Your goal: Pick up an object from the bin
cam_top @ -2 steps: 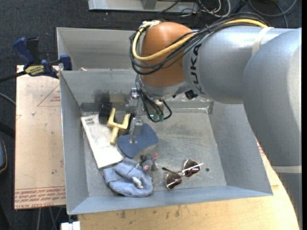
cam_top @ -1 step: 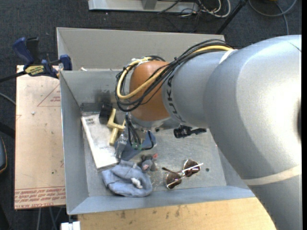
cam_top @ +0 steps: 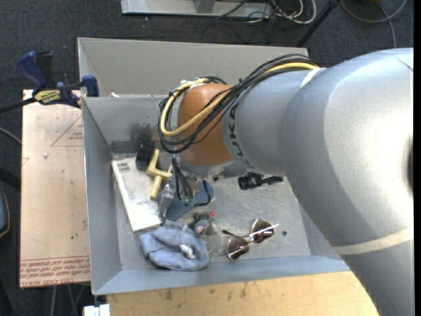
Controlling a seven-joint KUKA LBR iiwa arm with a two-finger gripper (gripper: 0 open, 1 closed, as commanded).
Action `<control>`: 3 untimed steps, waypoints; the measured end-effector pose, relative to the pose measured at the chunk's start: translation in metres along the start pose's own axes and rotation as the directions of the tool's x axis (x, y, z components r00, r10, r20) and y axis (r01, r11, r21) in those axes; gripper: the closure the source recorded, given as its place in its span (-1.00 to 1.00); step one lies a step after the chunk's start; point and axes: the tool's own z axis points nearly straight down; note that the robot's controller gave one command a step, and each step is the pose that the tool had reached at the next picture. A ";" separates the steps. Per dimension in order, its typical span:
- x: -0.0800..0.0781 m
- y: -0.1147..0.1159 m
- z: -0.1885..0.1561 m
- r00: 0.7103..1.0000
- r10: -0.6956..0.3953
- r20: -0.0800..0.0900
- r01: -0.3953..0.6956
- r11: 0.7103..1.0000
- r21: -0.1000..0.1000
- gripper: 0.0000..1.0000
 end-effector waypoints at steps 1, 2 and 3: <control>0.009 -0.002 -0.037 1.000 0.003 -0.019 -0.003 1.000 0.009 1.00; 0.001 -0.008 -0.097 1.000 0.011 -0.021 -0.011 1.000 0.009 1.00; 0.030 -0.001 -0.126 1.000 -0.018 -0.013 0.018 1.000 0.006 1.00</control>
Offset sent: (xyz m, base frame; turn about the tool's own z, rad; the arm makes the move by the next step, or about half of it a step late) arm -0.0010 -0.0178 0.1360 0.0195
